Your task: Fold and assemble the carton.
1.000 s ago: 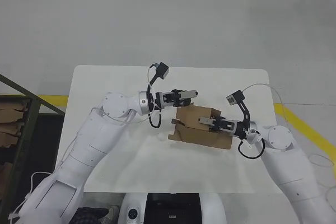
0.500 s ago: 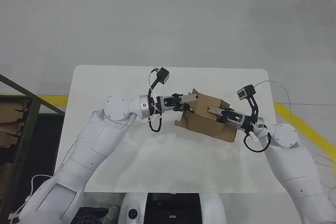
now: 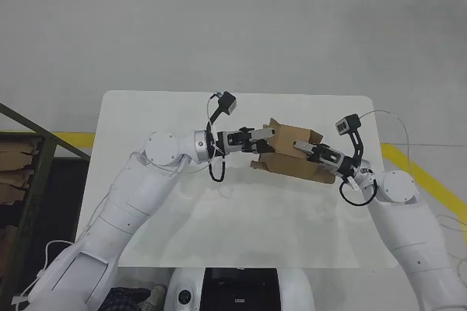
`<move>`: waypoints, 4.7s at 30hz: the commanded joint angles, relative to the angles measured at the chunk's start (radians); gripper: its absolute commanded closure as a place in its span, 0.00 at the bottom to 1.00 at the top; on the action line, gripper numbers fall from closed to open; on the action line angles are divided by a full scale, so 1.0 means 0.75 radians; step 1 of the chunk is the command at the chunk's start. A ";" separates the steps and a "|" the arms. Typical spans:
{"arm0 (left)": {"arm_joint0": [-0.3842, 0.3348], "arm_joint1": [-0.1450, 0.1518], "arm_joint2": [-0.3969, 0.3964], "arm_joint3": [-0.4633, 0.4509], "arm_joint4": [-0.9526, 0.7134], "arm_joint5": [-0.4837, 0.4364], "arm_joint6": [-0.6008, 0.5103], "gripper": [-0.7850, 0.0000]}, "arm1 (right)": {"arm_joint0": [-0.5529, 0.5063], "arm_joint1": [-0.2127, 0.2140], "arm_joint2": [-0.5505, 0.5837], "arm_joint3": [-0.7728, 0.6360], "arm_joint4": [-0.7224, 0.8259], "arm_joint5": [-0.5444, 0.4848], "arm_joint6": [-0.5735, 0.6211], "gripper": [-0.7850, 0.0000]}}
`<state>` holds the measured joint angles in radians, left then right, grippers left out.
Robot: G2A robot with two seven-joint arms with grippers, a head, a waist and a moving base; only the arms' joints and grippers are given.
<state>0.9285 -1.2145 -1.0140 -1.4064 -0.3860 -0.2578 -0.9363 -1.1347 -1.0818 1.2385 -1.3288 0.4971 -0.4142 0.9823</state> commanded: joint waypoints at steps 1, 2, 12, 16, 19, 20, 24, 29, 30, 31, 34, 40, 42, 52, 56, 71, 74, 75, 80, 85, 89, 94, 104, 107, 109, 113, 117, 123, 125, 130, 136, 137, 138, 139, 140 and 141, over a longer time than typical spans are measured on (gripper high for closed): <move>0.004 -0.001 0.000 -0.002 -0.025 0.002 -0.015 0.00 | 0.002 -0.001 0.001 0.006 -0.009 -0.004 -0.009 1.00; 0.003 -0.002 0.004 -0.001 -0.038 0.005 -0.029 0.00 | 0.004 -0.001 0.001 0.012 -0.010 -0.003 -0.013 1.00; -0.025 -0.021 0.052 0.043 -0.077 0.006 -0.053 0.00 | 0.010 -0.006 0.016 0.035 0.004 -0.002 -0.074 1.00; -0.036 -0.028 0.073 0.052 -0.080 0.008 -0.055 0.00 | 0.004 -0.006 0.028 0.027 0.010 0.003 -0.106 1.00; -0.044 -0.033 0.083 0.062 -0.081 0.009 -0.054 0.00 | -0.004 -0.007 0.036 0.014 0.009 0.006 -0.130 1.00; -0.047 -0.035 0.085 0.066 -0.080 0.010 -0.053 0.00 | -0.007 -0.007 0.039 0.009 0.010 0.007 -0.136 1.00; -0.060 -0.042 0.097 0.082 -0.085 0.011 -0.052 0.00 | -0.022 -0.007 0.051 -0.019 0.019 0.014 -0.153 1.00; -0.078 -0.050 0.110 0.103 -0.089 0.011 -0.047 0.00 | -0.048 -0.008 0.052 -0.071 0.017 0.021 -0.157 1.00; -0.081 -0.052 0.111 0.107 -0.090 0.011 -0.046 0.00 | -0.052 -0.008 0.052 -0.080 0.016 0.022 -0.158 1.00; -0.084 -0.053 0.112 0.110 -0.093 0.009 -0.045 0.00 | -0.057 -0.008 0.050 -0.090 0.015 0.024 -0.158 1.00; -0.089 -0.057 0.113 0.117 -0.095 0.007 -0.042 0.00 | -0.071 -0.009 0.048 -0.119 0.016 0.028 -0.161 1.00; -0.091 -0.061 0.113 0.123 -0.086 0.004 -0.028 0.00 | -0.091 -0.010 0.056 -0.153 0.026 0.031 -0.171 1.00; -0.090 -0.062 0.112 0.125 -0.079 0.006 -0.021 0.00 | -0.096 -0.011 0.060 -0.161 0.031 0.035 -0.174 1.00; -0.081 -0.063 0.090 0.115 -0.053 0.015 0.011 0.00 | -0.121 -0.013 0.066 -0.198 0.032 0.039 -0.190 1.00; -0.076 -0.064 0.090 0.108 -0.050 0.020 0.011 0.00 | -0.130 -0.017 0.070 -0.204 0.023 0.039 -0.244 1.00; -0.097 -0.084 0.114 0.125 -0.072 0.017 0.010 0.00 | -0.159 -0.028 0.080 -0.235 -0.070 0.017 -0.413 1.00; -0.099 -0.086 0.112 0.128 -0.073 0.016 0.011 0.00 | -0.162 -0.030 0.083 -0.234 -0.097 0.010 -0.445 1.00; -0.098 -0.087 0.111 0.129 -0.073 0.016 0.013 0.00 | -0.162 -0.030 0.084 -0.233 -0.106 0.007 -0.456 1.00; -0.095 -0.088 0.107 0.123 -0.073 0.022 0.011 0.00 | -0.162 -0.034 0.089 -0.225 -0.132 -0.001 -0.493 1.00; -0.093 -0.091 0.108 0.116 -0.072 0.027 0.007 0.00 | -0.164 -0.036 0.096 -0.226 -0.163 -0.013 -0.524 1.00; -0.097 -0.094 0.109 0.116 -0.076 0.031 0.004 0.00 | -0.168 -0.038 0.099 -0.232 -0.216 -0.023 -0.552 1.00; -0.100 -0.097 0.107 0.113 -0.072 0.031 0.004 0.00 | -0.173 -0.041 0.094 -0.239 -0.249 -0.028 -0.571 1.00; -0.113 -0.116 0.145 0.137 -0.100 0.035 -0.016 0.00 | -0.173 -0.048 0.103 -0.236 -0.243 -0.027 -0.600 1.00; -0.125 -0.124 0.161 0.159 -0.111 0.035 -0.020 0.00 | -0.178 -0.050 0.104 -0.246 -0.230 -0.028 -0.597 1.00; -0.133 -0.129 0.170 0.176 -0.115 0.033 -0.022 0.00 | -0.183 -0.050 0.104 -0.256 -0.217 -0.028 -0.584 1.00; -0.153 -0.138 0.176 0.217 -0.127 0.031 -0.021 0.00 | -0.190 -0.050 0.108 -0.273 -0.192 -0.022 -0.536 1.00; -0.169 -0.143 0.170 0.239 -0.134 0.023 -0.019 0.00 | -0.190 -0.047 0.110 -0.283 -0.200 -0.012 -0.470 1.00; -0.172 -0.142 0.147 0.239 -0.130 0.017 -0.018 0.00 | -0.182 -0.044 0.108 -0.280 -0.228 0.000 -0.403 1.00; -0.167 -0.141 0.139 0.236 -0.129 0.017 -0.019 0.00 | -0.178 -0.043 0.109 -0.275 -0.233 0.003 -0.391 1.00; -0.151 -0.138 0.123 0.222 -0.120 0.019 -0.024 0.00 | -0.169 -0.042 0.112 -0.262 -0.242 0.004 -0.378 1.00; -0.128 -0.132 0.100 0.213 -0.107 0.030 -0.023 0.00 | -0.162 -0.043 0.112 -0.254 -0.239 0.002 -0.356 1.00; -0.125 -0.131 0.097 0.210 -0.106 0.031 -0.024 0.00 | -0.161 -0.042 0.112 -0.253 -0.236 0.001 -0.350 1.00; -0.121 -0.130 0.092 0.208 -0.105 0.032 -0.024 0.00 | -0.160 -0.042 0.112 -0.252 -0.233 0.001 -0.347 1.00; -0.118 -0.129 0.088 0.203 -0.104 0.033 -0.026 0.00 | -0.159 -0.042 0.114 -0.252 -0.233 -0.002 -0.346 1.00; -0.113 -0.127 0.082 0.198 -0.103 0.032 -0.026 0.00 | -0.159 -0.042 0.117 -0.250 -0.228 -0.003 -0.348 1.00; -0.105 -0.125 0.074 0.192 -0.103 0.030 -0.025 0.00 | -0.158 -0.042 0.122 -0.247 -0.224 -0.005 -0.350 1.00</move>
<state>0.8439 -1.3100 -0.9526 -1.2580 -0.4634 -0.2337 -0.9557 -1.2537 -1.1135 1.3263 -1.5160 0.3260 -0.4166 0.7221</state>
